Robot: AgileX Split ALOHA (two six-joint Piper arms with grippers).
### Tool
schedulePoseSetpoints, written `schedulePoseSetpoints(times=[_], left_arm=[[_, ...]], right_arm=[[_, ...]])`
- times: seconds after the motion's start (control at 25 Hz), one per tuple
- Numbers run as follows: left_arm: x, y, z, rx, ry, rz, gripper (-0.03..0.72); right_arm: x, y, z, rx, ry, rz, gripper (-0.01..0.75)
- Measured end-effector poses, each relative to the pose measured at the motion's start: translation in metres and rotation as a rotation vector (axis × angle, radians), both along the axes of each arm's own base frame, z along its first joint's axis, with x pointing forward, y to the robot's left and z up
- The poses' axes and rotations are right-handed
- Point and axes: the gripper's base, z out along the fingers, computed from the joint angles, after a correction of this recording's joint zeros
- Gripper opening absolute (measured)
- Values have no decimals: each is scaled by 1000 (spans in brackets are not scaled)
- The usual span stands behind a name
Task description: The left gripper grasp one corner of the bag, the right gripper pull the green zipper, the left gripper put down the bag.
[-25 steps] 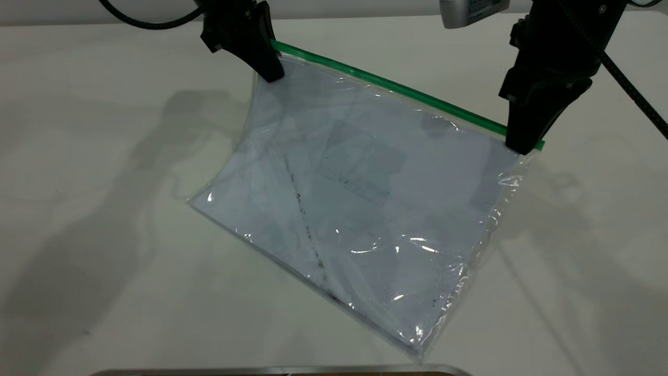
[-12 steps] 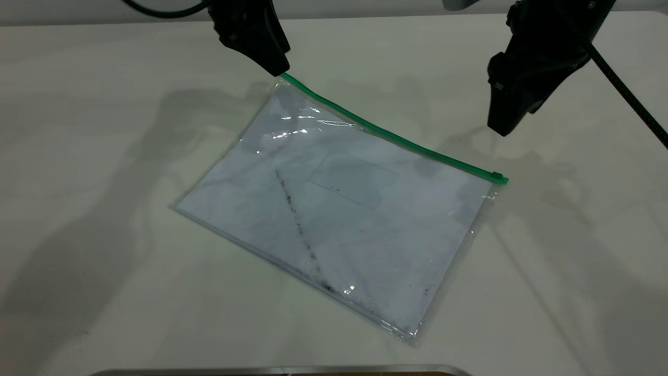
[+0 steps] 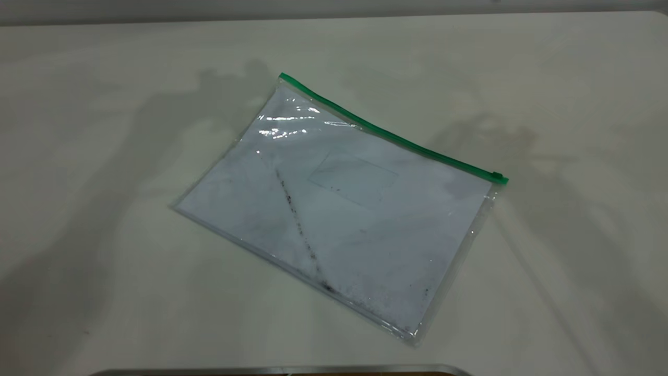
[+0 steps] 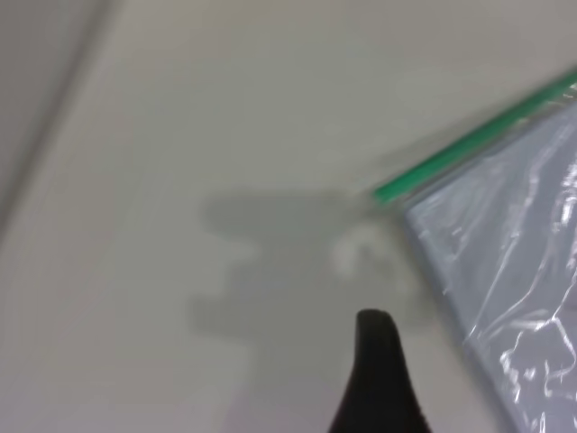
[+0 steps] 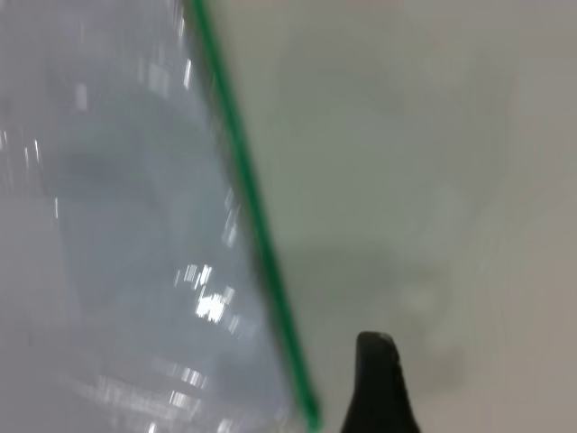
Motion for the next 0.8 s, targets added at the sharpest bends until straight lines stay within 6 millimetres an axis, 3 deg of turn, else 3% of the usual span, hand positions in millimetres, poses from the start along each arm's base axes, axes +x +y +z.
schedulePoseSetpoints(times=[0.16,0.44,0.6,0.8], left_arm=[[-23,18,66,46,-75,185,597],[-80,49,166,28,-234,480,590],[-109,62,206,-36,-320,609,590],[-144,70,240,-157,-369,704,590]], right_arm=[[-34,-10,75,73,-158,-15,584],[-120,-36,163,176,-286,-33,584],[-178,-56,197,220,-343,-60,585],[-242,-80,213,226,-358,-101,585]])
